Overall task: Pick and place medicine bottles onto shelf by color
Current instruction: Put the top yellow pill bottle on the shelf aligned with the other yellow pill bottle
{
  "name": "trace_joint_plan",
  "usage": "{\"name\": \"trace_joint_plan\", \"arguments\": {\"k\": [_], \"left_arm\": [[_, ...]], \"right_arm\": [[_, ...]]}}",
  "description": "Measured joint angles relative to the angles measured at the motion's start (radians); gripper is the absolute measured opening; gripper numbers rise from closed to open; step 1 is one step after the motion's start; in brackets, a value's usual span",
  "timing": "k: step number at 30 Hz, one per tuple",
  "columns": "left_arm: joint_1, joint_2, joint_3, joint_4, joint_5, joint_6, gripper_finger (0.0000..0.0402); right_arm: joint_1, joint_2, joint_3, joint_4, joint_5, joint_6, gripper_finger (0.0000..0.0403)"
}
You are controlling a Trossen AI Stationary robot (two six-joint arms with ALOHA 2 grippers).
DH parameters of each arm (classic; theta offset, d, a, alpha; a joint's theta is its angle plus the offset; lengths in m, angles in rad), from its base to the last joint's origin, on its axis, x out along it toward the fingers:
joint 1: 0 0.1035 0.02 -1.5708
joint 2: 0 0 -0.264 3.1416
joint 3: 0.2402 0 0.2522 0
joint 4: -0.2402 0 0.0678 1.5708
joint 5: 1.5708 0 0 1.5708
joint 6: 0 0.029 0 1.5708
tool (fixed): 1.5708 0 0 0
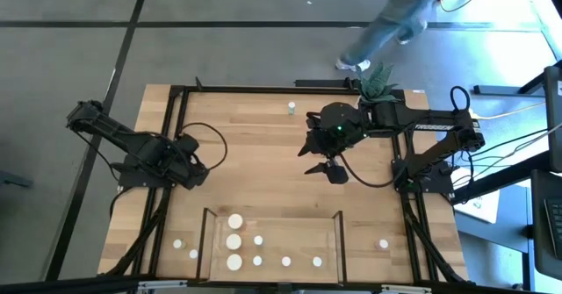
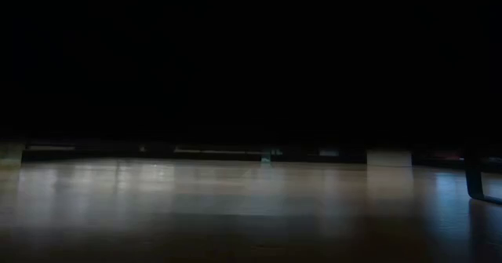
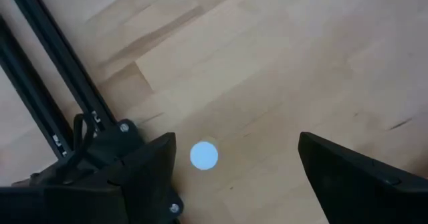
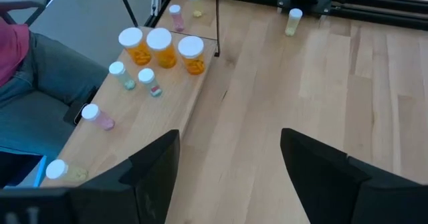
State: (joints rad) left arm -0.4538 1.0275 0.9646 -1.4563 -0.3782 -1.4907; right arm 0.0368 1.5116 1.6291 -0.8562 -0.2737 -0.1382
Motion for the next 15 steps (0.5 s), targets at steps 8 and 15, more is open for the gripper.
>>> {"name": "trace_joint_plan", "arguments": {"k": [8, 15], "left_arm": [[0.0, 0.0, 0.0, 0.005, 0.009, 0.047, 0.0308], [0.0, 0.007, -0.051, 0.032, 0.053, 0.046, 0.0308]], "right_arm": [[0.0, 0.0, 0.0, 0.0, 0.0, -0.001, 0.0262], [0.0, 0.0, 0.0, -0.001, 0.001, -0.001, 0.0262]]}}
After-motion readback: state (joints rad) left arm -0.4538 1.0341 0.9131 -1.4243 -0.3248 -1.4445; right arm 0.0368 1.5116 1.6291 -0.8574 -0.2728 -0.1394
